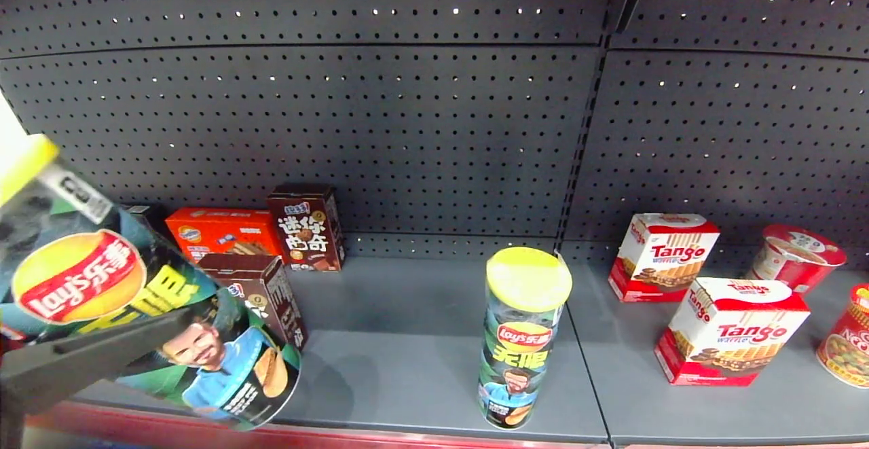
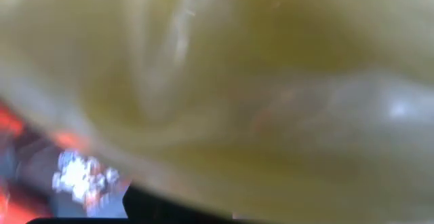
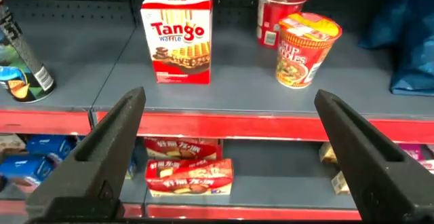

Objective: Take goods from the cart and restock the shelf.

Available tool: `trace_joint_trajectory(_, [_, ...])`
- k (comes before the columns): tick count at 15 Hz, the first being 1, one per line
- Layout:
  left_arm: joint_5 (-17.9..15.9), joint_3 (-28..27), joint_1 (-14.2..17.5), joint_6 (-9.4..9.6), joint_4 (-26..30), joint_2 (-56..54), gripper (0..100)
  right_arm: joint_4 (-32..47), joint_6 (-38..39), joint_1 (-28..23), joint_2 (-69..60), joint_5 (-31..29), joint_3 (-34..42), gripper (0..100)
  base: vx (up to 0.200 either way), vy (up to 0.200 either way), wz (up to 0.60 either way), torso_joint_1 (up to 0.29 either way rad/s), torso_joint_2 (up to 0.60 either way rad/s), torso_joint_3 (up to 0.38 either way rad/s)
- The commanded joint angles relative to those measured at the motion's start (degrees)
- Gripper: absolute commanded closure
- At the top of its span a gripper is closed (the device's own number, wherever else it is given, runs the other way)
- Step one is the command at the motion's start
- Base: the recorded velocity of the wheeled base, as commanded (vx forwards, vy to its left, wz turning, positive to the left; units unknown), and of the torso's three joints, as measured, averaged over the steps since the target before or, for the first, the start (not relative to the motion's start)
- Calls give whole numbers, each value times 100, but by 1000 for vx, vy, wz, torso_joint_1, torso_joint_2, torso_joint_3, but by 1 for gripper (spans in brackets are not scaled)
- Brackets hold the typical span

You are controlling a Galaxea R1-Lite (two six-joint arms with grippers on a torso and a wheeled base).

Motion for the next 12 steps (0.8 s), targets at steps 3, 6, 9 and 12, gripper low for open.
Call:
trace_joint_trajectory(3, [255, -644, -782, 304, -908, 1884, 100, -113, 12, -1, -140, -32, 73, 0, 0, 0, 0, 0, 0, 0])
trace_joint_trajectory(6, [896, -890, -1432, 287, -944, 2358, 100, -113, -23, -1, -140, -32, 161, 0, 0, 0, 0, 0, 0, 0])
trace_joint_trajectory(9, [1099, -1110, -1687, 287, -917, 2640, 100, -122, -85, -1, -140, -23, 179, 0, 0, 0, 0, 0, 0, 0])
trace_joint_trajectory(12, [1125, -1400, -1854, 331, -961, 3053, 100, -131, -85, -1, -140, -23, 170, 0, 0, 0, 0, 0, 0, 0])
